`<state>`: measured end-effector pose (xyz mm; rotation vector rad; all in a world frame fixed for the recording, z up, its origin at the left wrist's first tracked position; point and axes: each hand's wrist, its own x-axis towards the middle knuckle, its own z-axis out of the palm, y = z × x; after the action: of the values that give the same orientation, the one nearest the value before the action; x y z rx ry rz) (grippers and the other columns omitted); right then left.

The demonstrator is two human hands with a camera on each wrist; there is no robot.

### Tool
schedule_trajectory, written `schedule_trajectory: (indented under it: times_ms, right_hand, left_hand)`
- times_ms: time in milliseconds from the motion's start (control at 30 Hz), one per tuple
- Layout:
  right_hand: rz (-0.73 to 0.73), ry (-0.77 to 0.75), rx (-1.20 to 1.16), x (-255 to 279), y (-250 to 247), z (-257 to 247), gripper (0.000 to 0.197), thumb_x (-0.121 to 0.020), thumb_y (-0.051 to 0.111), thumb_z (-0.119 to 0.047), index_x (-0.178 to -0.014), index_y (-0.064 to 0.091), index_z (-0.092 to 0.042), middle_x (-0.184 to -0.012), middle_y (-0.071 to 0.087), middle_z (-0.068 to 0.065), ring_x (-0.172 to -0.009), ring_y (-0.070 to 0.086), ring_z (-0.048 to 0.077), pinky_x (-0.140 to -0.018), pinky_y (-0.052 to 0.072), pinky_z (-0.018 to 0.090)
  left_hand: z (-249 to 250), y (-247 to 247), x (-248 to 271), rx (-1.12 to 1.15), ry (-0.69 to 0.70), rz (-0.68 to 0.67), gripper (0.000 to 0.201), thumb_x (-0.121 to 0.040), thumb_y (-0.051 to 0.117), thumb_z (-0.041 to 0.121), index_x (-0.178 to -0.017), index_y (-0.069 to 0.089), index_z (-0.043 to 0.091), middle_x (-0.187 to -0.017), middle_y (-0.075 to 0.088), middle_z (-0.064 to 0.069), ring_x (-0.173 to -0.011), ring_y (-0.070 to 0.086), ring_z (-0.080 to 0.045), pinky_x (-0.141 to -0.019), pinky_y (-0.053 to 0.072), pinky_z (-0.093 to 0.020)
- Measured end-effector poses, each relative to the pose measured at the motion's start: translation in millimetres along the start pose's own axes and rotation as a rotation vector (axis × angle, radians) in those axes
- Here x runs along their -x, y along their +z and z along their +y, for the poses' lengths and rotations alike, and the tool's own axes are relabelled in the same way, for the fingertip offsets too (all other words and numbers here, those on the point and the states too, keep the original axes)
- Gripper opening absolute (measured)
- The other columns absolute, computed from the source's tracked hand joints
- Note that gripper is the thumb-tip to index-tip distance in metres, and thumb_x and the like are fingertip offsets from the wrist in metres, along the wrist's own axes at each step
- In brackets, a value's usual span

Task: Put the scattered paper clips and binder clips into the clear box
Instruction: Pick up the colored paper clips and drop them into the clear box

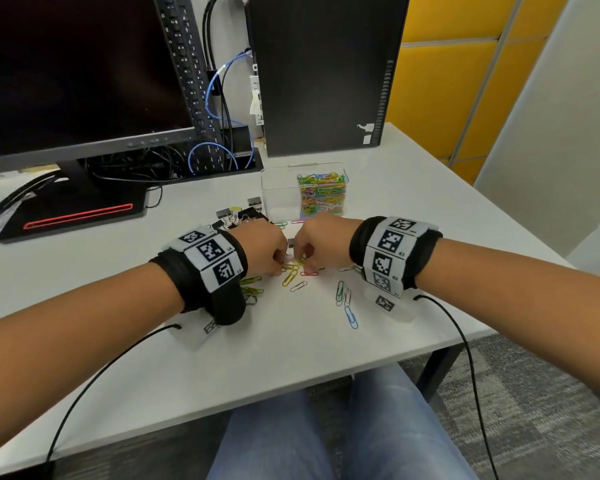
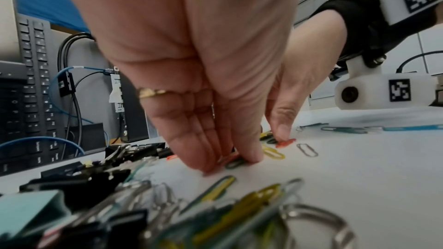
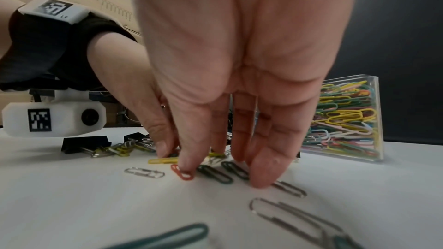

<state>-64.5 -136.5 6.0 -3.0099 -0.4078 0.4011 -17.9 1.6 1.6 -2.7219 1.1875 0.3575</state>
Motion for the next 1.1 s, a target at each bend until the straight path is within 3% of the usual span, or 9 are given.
schedule_trajectory:
  times_ms: [100,167,300,400,567,767,900,1000,1100]
  right_hand:
    - [0.007,-0.011,0.01,2,-1,1,0.026,-0.087,0.061,-0.011,-0.111,0.072,-0.011,-0.113,0.07,0.003,-0.102,0.063,0.022,-0.084,0.048,0.027]
    - [0.01,0.018,-0.004,2,-1,3,0.026,-0.086,0.058,-0.007,-0.107,0.073,-0.01,-0.11,0.071,0.006,-0.101,0.063,0.025,-0.084,0.049,0.028]
    - [0.014,0.067,-0.016,3,0,2,0.023,-0.087,0.058,-0.019,-0.1,0.074,-0.008,-0.101,0.072,0.009,-0.088,0.064,0.025,-0.076,0.052,0.029]
    - [-0.002,0.037,0.034,4,2,-1,0.025,-0.084,0.065,-0.02,-0.105,0.073,-0.009,-0.104,0.071,0.005,-0.095,0.065,0.023,-0.077,0.049,0.026]
    - [0.027,0.019,0.069,2,3,-2,0.023,-0.086,0.059,-0.009,-0.104,0.073,-0.006,-0.106,0.069,0.01,-0.096,0.063,0.027,-0.079,0.05,0.029]
    - [0.013,0.095,0.012,5,7,-3,0.022,-0.082,0.062,-0.011,-0.102,0.067,-0.006,-0.107,0.066,0.01,-0.093,0.06,0.025,-0.074,0.049,0.029]
    - [0.023,0.124,-0.027,8,6,0,0.02,-0.082,0.063,-0.009,-0.101,0.069,-0.009,-0.1,0.063,0.004,-0.084,0.051,0.018,-0.051,0.035,0.016]
    - [0.028,0.129,-0.064,6,5,5,0.022,-0.082,0.064,-0.007,-0.103,0.071,-0.008,-0.106,0.068,0.007,-0.083,0.053,0.018,-0.054,0.036,0.014]
    - [0.056,0.136,-0.127,6,3,10,0.021,-0.084,0.062,-0.005,-0.101,0.074,-0.009,-0.105,0.07,0.006,-0.087,0.059,0.02,-0.065,0.046,0.022]
  left_hand:
    - [1,0,-1,0.027,0.025,-0.001,0.019,-0.087,0.061,0.027,-0.099,0.069,0.014,-0.097,0.069,-0.003,-0.081,0.054,-0.014,-0.081,0.049,-0.029]
    - [1,2,-1,0.043,0.025,0.008,0.018,-0.088,0.058,0.027,-0.094,0.069,0.014,-0.092,0.068,-0.003,-0.079,0.054,-0.016,-0.08,0.049,-0.028]
    - [5,3,1,0.042,0.018,0.006,0.03,-0.088,0.056,0.04,-0.073,0.063,0.015,-0.064,0.055,0.001,-0.067,0.052,-0.019,-0.066,0.044,-0.027]
    - [11,2,2,0.028,0.026,-0.025,0.031,-0.081,0.064,0.046,-0.082,0.069,0.015,-0.074,0.065,0.0,-0.071,0.057,-0.017,-0.066,0.045,-0.026]
    - [17,1,1,0.063,0.015,-0.016,0.023,-0.085,0.061,0.03,-0.094,0.07,0.01,-0.084,0.063,-0.002,-0.077,0.055,-0.017,-0.073,0.047,-0.028]
    - [23,4,1,0.074,-0.023,-0.098,0.015,-0.083,0.061,0.029,-0.089,0.062,0.014,-0.085,0.057,-0.001,-0.078,0.051,-0.019,-0.067,0.04,-0.027]
    - [23,4,0,0.069,0.01,-0.1,0.009,-0.084,0.059,0.024,-0.086,0.059,0.016,-0.079,0.055,0.001,-0.078,0.051,-0.019,-0.067,0.04,-0.026]
    - [20,3,-1,0.096,0.047,-0.079,0.004,-0.085,0.057,0.019,-0.083,0.055,0.017,-0.069,0.049,0.006,-0.076,0.049,-0.017,-0.058,0.037,-0.023]
    - [15,3,-2,0.122,0.072,-0.049,0.005,-0.087,0.055,0.018,-0.083,0.054,0.018,-0.07,0.052,0.006,-0.073,0.048,-0.014,-0.063,0.038,-0.022]
